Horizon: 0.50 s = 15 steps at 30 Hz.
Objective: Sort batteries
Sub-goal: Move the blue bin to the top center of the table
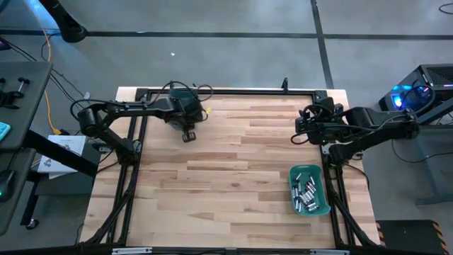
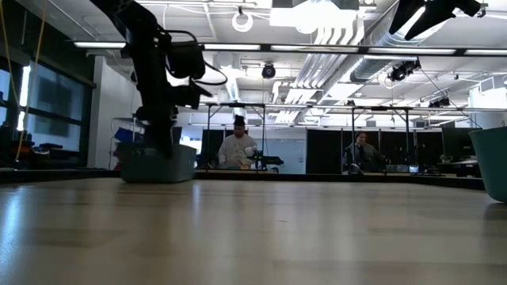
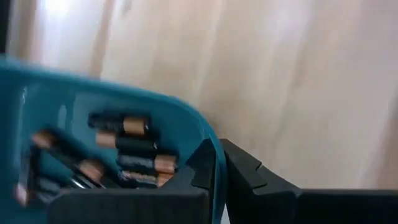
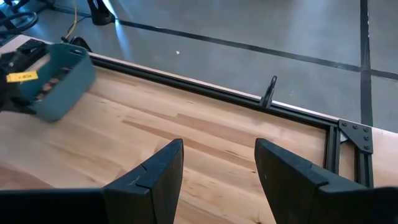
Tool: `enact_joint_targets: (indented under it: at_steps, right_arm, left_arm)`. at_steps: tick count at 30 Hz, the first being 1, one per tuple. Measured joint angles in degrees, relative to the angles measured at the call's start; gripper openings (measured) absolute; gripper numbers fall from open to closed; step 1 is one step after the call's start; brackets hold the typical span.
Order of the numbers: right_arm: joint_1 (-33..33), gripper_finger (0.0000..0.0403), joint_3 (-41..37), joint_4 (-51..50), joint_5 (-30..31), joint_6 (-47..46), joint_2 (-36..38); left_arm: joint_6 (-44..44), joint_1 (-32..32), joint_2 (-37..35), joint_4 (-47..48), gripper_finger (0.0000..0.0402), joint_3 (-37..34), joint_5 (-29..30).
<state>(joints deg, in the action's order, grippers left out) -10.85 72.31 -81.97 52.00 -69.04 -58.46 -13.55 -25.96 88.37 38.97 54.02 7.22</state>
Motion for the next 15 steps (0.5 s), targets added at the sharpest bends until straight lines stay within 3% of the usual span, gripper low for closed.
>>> enact_joint_targets:
  at_steps: [6,15]
  right_arm:
    - [0.00,0.0193,0.00,0.02,0.05,-1.50,0.00]
    - [0.00,0.0193,0.00,0.45,0.03,-1.59,0.00]
  left_arm:
    - [-2.17,3.75,1.26,-5.85,0.0003,0.04,-2.25]
    - [1.68,5.46,5.15,-18.54,0.0001,0.07,-5.02]
